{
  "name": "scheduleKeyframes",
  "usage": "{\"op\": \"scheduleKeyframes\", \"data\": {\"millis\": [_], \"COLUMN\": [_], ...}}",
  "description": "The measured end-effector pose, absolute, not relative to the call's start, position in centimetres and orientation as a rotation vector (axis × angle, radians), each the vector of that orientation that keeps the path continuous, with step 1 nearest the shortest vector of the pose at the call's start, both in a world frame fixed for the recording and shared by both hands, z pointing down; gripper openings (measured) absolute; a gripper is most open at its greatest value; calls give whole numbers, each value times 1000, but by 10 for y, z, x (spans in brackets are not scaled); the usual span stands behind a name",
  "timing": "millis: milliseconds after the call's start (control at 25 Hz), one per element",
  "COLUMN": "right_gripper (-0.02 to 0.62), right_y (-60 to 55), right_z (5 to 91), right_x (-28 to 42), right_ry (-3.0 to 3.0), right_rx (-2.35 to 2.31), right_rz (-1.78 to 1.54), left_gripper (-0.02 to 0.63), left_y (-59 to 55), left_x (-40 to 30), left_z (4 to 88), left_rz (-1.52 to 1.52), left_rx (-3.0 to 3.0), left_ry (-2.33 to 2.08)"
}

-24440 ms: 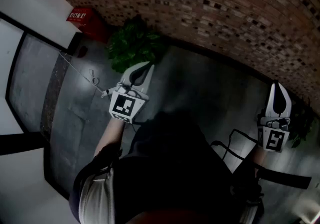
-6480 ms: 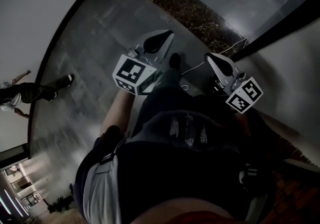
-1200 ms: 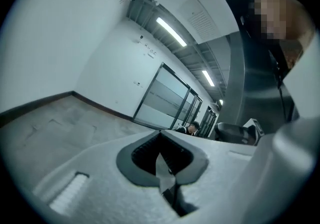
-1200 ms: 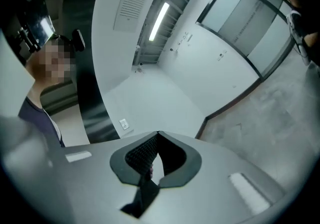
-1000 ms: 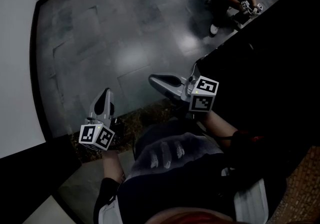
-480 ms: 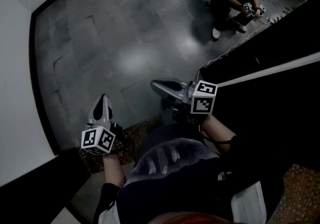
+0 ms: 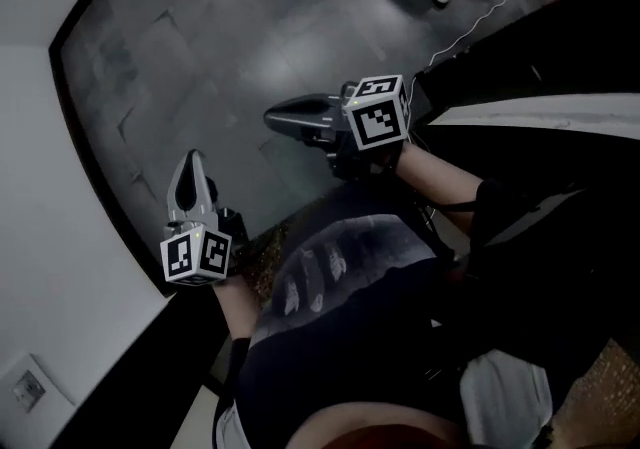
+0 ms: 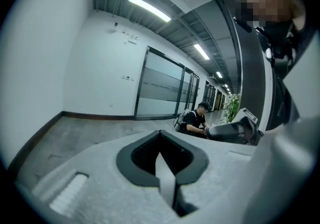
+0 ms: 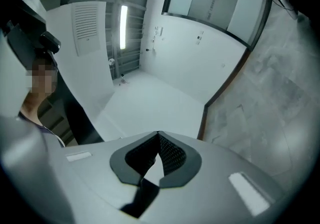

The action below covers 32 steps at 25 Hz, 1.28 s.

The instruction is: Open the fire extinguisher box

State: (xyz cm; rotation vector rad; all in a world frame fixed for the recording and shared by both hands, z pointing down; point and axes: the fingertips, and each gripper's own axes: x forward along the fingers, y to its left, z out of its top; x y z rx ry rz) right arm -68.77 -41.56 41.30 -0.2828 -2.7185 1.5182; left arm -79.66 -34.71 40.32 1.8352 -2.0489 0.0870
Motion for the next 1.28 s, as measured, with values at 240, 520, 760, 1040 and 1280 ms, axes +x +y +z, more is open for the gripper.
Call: {"op": "scheduleKeyframes", "data": {"millis": [240,520,760,1040,1280], "right_gripper": [2,2,2,2,2], "right_y": [-451,-537,-533,-536,-533], "right_z": [417,401,402,397,403], "right_x": [-682,-710,-734,-731,-825], "right_ry": [-2826,-2904,-2922,-2972,-2901], "right_rx": [-203,95,137,231,193], "right_rz": [1449,1430,1283,904,268], "left_gripper": [3,3,3,3,3], "left_y": [-387,-454,-468,-512,-512], "left_x": [-783,-836,-849,-830,-923], "left_z": [418,416,441,429,410], "left_rz": [126,131,72,151,-23], "left_rx": [1965,2036,2079,2241,2137], "left_ry": [-1941,-1872,-1697,-1643,-1856]}}
